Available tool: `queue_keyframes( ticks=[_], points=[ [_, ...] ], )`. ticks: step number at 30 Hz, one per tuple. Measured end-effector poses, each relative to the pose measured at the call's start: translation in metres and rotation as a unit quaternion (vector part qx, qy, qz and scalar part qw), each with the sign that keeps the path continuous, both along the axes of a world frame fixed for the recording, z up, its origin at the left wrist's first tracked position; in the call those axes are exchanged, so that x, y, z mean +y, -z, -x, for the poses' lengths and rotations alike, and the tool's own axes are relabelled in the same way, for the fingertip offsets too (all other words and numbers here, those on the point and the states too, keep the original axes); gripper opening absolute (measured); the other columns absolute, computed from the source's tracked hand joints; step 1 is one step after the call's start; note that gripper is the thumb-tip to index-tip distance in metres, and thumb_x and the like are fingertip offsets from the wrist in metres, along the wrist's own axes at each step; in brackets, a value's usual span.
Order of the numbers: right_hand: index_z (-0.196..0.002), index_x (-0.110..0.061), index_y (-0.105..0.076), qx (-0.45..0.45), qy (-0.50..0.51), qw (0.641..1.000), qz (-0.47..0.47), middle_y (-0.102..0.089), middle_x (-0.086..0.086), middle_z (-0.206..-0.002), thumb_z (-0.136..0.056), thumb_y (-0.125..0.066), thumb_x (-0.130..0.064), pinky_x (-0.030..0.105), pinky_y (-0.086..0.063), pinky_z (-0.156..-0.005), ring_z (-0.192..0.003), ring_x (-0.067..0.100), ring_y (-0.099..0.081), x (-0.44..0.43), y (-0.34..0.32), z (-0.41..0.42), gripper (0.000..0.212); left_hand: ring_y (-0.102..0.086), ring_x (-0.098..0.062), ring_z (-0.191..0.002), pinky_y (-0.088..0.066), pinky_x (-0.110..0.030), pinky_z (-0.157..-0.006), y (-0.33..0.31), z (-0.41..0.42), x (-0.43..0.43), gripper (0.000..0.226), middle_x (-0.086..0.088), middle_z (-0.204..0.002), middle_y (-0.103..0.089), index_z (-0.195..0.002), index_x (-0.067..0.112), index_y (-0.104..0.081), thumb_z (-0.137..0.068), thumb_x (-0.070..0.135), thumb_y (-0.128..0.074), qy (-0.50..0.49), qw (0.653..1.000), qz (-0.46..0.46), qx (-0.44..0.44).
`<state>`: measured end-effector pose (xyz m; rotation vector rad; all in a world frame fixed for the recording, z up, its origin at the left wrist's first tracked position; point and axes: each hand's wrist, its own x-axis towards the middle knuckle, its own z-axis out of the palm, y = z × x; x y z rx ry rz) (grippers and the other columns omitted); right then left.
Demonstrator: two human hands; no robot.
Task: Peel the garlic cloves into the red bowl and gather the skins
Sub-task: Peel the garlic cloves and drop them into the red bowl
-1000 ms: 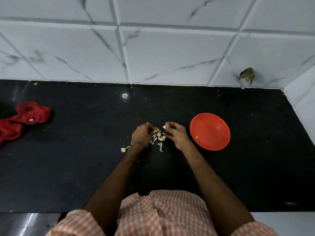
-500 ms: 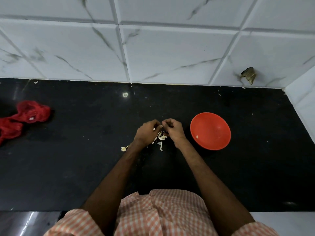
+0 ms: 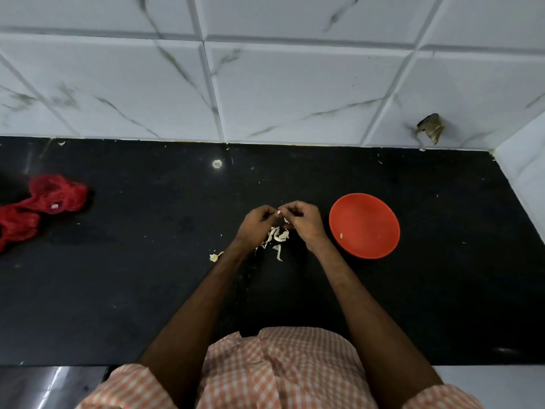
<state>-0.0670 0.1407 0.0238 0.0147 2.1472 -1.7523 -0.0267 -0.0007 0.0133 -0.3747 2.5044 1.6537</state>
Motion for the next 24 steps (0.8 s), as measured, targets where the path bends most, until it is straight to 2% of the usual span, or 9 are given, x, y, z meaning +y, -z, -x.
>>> queue_keyframes(
  ticks=[2,6,10,14,17,20,24],
  points=[
    [-0.086,-0.015,-0.069,0.009,0.012,0.999,-0.028,-0.073,0.003,-0.084,-0.093,-0.067,-0.006,0.028,-0.058,-0.063,-0.076,0.011,-0.071,-0.001,0.001,0.002,0.012,-0.061,-0.012,-0.076,-0.050,-0.037,-0.073,-0.001,-0.001,0.002,0.017,0.006,-0.083,-0.066,-0.096,0.017,-0.066,-0.100,0.029,-0.056,0.004,1.000,0.030,0.004],
    [-0.078,-0.018,-0.066,0.019,0.024,0.996,-0.083,-0.072,0.001,-0.079,-0.092,-0.069,-0.011,0.045,-0.063,-0.069,-0.072,0.023,-0.074,-0.004,0.002,0.003,0.015,-0.058,-0.012,-0.074,-0.045,-0.034,-0.068,-0.007,-0.004,0.006,0.022,0.007,-0.083,-0.062,-0.102,0.018,-0.061,-0.103,0.033,-0.045,0.041,0.987,0.155,0.015],
    [-0.081,-0.013,-0.067,0.049,0.001,0.992,-0.115,-0.072,0.003,-0.078,-0.091,-0.070,-0.016,0.043,-0.063,-0.065,-0.065,0.018,-0.072,-0.005,-0.002,0.004,0.011,-0.059,-0.021,-0.078,-0.045,-0.037,-0.068,-0.013,-0.006,0.012,0.022,0.000,-0.088,-0.060,-0.094,0.017,-0.052,-0.104,0.031,-0.040,0.048,0.968,0.245,0.028],
    [-0.080,-0.014,-0.069,0.101,-0.023,0.983,-0.154,-0.071,-0.002,-0.075,-0.089,-0.071,-0.020,0.027,-0.058,-0.065,-0.066,0.008,-0.069,-0.008,-0.009,0.005,0.010,-0.061,-0.025,-0.080,-0.049,-0.042,-0.071,-0.016,-0.004,0.014,0.024,-0.005,-0.092,-0.061,-0.095,0.012,-0.054,-0.103,0.029,-0.040,0.027,0.967,0.254,0.019],
    [-0.082,-0.010,-0.071,0.113,-0.019,0.982,-0.152,-0.071,-0.001,-0.074,-0.089,-0.072,-0.018,0.019,-0.054,-0.059,-0.059,0.002,-0.066,-0.010,-0.012,0.006,0.010,-0.059,-0.022,-0.081,-0.045,-0.038,-0.069,-0.018,-0.002,0.015,0.026,-0.005,-0.095,-0.062,-0.097,0.010,-0.056,-0.104,0.030,-0.040,0.018,0.970,0.241,0.013],
    [-0.084,-0.007,-0.072,0.099,-0.017,0.985,-0.142,-0.072,0.002,-0.075,-0.090,-0.072,-0.017,0.025,-0.058,-0.058,-0.061,0.007,-0.069,-0.010,-0.012,0.007,0.012,-0.056,-0.021,-0.079,-0.039,-0.034,-0.067,-0.019,-0.001,0.016,0.026,-0.005,-0.094,-0.060,-0.095,0.010,-0.056,-0.104,0.029,-0.042,0.010,0.972,0.232,0.016],
    [-0.081,-0.008,-0.073,0.086,-0.012,0.986,-0.145,-0.073,0.002,-0.075,-0.089,-0.073,-0.020,0.039,-0.062,-0.069,-0.070,0.014,-0.072,-0.012,-0.008,0.010,0.014,-0.054,-0.020,-0.076,-0.036,-0.032,-0.066,-0.022,0.000,0.020,0.023,-0.005,-0.088,-0.058,-0.087,0.013,-0.051,-0.104,0.026,-0.043,-0.003,0.976,0.217,0.022]
  ],
)
